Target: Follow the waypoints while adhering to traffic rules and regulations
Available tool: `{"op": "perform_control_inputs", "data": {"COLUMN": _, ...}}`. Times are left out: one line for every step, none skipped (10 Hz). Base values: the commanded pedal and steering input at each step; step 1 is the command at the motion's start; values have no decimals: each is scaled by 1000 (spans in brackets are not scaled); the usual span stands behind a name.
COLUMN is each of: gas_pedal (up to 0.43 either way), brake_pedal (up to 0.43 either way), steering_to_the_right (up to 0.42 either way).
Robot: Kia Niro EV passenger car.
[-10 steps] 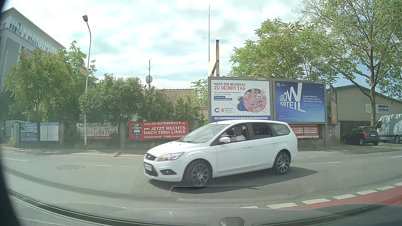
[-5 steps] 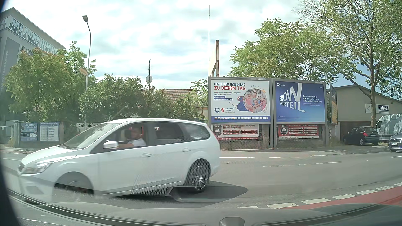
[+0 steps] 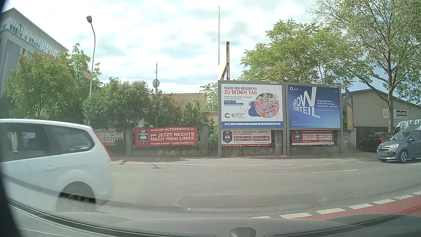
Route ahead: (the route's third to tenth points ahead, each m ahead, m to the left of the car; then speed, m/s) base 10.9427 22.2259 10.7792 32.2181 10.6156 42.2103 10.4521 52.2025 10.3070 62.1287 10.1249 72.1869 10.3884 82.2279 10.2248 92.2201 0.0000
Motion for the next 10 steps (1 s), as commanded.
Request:
{"op": "perform_control_inputs", "data": {"gas_pedal": 0, "brake_pedal": 171, "steering_to_the_right": -210}}
{"op": "perform_control_inputs", "data": {"gas_pedal": 0, "brake_pedal": 171, "steering_to_the_right": -210}}
{"op": "perform_control_inputs", "data": {"gas_pedal": 0, "brake_pedal": 171, "steering_to_the_right": -210}}
{"op": "perform_control_inputs", "data": {"gas_pedal": 0, "brake_pedal": 171, "steering_to_the_right": -210}}
{"op": "perform_control_inputs", "data": {"gas_pedal": 0, "brake_pedal": 171, "steering_to_the_right": -210}}
{"op": "perform_control_inputs", "data": {"gas_pedal": 0, "brake_pedal": 171, "steering_to_the_right": -210}}
{"op": "perform_control_inputs", "data": {"gas_pedal": 0, "brake_pedal": 171, "steering_to_the_right": -210}}
{"op": "perform_control_inputs", "data": {"gas_pedal": 0, "brake_pedal": 171, "steering_to_the_right": -210}}
{"op": "perform_control_inputs", "data": {"gas_pedal": 0, "brake_pedal": 171, "steering_to_the_right": -210}}
{"op": "perform_control_inputs", "data": {"gas_pedal": 0, "brake_pedal": 171, "steering_to_the_right": -210}}
